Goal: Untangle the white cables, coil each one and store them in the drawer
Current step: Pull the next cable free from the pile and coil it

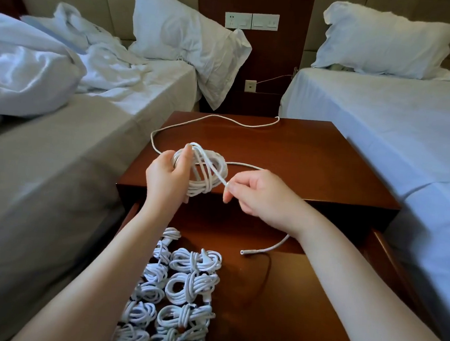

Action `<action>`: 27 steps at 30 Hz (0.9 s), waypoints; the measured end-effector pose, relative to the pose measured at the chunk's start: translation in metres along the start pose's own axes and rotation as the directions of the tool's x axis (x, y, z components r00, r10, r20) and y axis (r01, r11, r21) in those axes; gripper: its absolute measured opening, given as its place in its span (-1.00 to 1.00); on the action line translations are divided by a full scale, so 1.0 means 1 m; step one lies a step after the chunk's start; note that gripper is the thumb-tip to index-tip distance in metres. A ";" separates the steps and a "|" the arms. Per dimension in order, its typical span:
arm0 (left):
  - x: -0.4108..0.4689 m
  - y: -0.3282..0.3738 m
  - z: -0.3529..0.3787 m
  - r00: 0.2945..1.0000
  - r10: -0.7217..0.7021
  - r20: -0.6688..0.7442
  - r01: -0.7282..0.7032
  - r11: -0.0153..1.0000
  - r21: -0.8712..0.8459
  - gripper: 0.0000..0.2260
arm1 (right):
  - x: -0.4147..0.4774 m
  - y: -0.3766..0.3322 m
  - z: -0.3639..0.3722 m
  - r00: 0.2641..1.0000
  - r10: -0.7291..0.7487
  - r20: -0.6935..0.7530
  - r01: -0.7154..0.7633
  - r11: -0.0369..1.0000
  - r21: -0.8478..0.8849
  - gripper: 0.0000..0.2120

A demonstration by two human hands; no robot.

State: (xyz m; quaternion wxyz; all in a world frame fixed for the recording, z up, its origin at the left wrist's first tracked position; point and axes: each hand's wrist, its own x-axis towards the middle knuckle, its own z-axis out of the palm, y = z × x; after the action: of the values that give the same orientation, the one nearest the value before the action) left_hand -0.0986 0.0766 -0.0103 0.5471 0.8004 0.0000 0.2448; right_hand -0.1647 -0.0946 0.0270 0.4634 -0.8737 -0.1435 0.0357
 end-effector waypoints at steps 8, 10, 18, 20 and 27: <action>-0.005 0.006 0.002 0.999 -0.037 -0.031 0.032 0.987 -0.155 -0.46 | 0.008 0.011 0.017 0.995 0.034 0.098 -0.035 0.999 0.007 -0.71; -0.007 0.011 0.001 0.998 -0.053 -0.038 0.042 0.971 -0.236 -0.49 | 0.008 0.016 0.016 0.990 0.054 0.127 -0.058 0.998 0.032 -0.69; -0.014 0.029 -0.002 0.984 -0.040 0.173 0.127 0.839 -0.529 -0.57 | 0.008 0.040 0.010 0.961 0.175 0.216 -0.174 0.984 -0.025 -0.58; -0.019 0.034 0.001 0.953 0.024 0.302 0.152 0.824 -0.546 -0.55 | 0.009 0.046 0.005 0.974 0.167 0.153 -0.166 0.986 -0.020 -0.59; -0.038 0.041 0.001 0.747 0.192 0.637 0.168 0.872 -0.460 -0.55 | 0.014 0.052 -0.013 0.980 0.197 -0.031 -0.190 0.970 0.152 -0.55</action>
State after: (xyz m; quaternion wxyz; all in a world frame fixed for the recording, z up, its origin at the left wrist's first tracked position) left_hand -0.1426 0.0489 0.0100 0.6930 0.6689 -0.2620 -0.0606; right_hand -0.1373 -0.1286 -0.0078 0.5247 -0.8471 -0.0441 0.0713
